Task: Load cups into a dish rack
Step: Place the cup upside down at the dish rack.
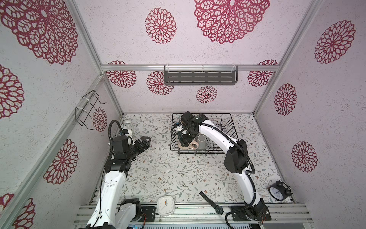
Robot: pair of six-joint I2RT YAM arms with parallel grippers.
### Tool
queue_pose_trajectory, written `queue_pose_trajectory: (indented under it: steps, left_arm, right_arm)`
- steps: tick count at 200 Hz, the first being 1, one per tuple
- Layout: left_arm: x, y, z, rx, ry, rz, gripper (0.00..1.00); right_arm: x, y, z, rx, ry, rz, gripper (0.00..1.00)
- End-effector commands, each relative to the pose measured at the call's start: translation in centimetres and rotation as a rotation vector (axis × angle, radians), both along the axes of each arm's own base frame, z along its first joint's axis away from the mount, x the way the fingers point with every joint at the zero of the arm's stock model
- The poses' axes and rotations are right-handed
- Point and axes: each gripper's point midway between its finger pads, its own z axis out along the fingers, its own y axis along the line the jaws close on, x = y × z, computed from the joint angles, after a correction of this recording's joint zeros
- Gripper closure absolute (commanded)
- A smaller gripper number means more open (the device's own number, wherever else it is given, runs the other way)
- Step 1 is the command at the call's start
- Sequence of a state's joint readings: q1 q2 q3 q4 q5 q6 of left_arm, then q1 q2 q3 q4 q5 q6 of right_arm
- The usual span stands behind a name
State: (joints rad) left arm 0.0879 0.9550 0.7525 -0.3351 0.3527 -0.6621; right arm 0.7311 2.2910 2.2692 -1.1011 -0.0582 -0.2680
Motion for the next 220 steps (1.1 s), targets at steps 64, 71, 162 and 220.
queue_pose_trajectory:
  steps: [64, 71, 162, 220]
  left_arm:
    - [-0.5, 1.0, -0.1, 0.016, -0.004, 0.053, 0.12]
    - [-0.6, 1.0, -0.2, 0.016, -0.004, 0.056, 0.12]
    - [-1.1, 1.0, 0.8, 0.010, -0.032, 0.059, 0.12]
    - [-1.3, 0.9, 0.6, 0.012, -0.037, 0.057, 0.12]
  right_arm:
    - [0.0, 1.9, 2.5, 0.083, -0.034, 0.014, 0.32]
    - [0.0, 1.9, 2.5, 0.079, -0.035, 0.013, 0.31]
    - [0.3, 1.1, 2.7, 0.027, -0.072, -0.022, 0.10]
    - [0.4, 1.5, 3.9, 0.063, -0.097, -0.034, 0.01]
